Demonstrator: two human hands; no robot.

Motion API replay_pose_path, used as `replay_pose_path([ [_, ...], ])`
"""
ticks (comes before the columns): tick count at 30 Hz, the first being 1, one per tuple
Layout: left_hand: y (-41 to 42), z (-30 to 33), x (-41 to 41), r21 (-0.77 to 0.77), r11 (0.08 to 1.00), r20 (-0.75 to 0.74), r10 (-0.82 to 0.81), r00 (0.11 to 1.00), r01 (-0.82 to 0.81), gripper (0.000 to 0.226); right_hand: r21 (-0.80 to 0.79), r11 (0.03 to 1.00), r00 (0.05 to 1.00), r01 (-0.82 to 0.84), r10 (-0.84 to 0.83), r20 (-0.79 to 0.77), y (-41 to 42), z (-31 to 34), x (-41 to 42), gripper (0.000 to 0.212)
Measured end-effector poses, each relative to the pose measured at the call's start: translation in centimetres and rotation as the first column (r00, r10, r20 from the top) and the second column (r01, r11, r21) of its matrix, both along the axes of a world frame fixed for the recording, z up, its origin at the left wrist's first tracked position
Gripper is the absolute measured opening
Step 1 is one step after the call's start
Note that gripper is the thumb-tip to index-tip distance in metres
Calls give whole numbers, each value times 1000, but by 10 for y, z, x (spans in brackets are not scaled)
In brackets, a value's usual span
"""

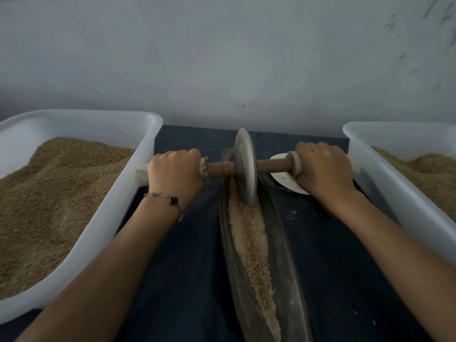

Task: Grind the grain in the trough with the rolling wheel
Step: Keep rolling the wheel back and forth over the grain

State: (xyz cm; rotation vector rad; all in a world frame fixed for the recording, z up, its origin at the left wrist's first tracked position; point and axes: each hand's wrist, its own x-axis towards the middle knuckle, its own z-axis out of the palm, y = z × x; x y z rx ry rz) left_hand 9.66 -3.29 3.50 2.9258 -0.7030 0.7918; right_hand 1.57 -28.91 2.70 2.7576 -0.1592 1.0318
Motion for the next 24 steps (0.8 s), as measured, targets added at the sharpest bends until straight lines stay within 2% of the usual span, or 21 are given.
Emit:
replay_pose_path([
  [8,16,-9,-39,85,996,-26,-39,999,42,25,12,999,999,-37,37,-2,17,-14,-52,27],
  [18,54,-5,-113,128,989,-87,-68,994,79,39,68,991,982,-118,127,-142,39,13,-144,32],
  [21,55,-7,-115,139,989,-135,-39,990,58,34,42,991,979,-128,133,-157,43,17,-148,29],
  [24,49,-9,-104,121,992,-203,-12,979,37,28,-13,989,974,-149,144,-178,45,20,-133,37],
])
